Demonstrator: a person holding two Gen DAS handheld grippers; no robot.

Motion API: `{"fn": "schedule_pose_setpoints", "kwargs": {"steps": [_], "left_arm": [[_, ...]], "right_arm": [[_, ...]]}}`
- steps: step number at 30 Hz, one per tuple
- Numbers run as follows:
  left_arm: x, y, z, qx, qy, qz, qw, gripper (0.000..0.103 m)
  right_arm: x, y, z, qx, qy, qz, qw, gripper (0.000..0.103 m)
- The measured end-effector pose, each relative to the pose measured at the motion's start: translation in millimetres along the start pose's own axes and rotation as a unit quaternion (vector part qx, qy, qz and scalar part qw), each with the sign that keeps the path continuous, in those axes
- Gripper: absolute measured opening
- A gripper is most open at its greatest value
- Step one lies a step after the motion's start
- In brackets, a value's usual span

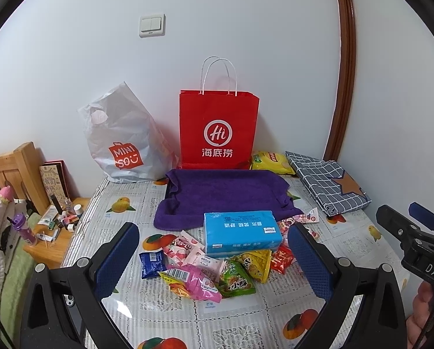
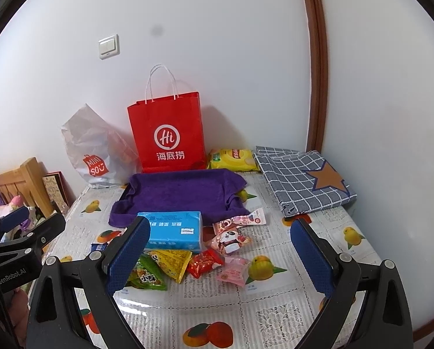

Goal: Organize snacks

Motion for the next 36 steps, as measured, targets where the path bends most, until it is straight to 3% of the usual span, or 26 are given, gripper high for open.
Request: {"fn": "schedule_pose_setpoints", "kwargs": {"steps": [29, 36], "left_arm": [[1.2, 4.2, 4.3, -0.001, -0.008, 0.002, 1.0, 0.102], [-1.5, -4.4, 1.8, 0.001, -0.009, -0.015, 0.9999, 0.102]], "right_arm": [[-1.2, -0.2, -7.6, 0.004, 0.01, 0.0, 1.0, 0.097], [-1.9, -0.3, -4.9, -0.007, 0.024, 0.012, 1.0, 0.102]]}}
Point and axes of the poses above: each gripper's, at about its wrist camera, not at the fingertips, and y roughly against the way its jaws point, z to its right, x to its top, the point moved 2 cm from there along -y, roughly the way its jaws point, and after that the axes turned 8 degrees about x, right-handed, at the moved point
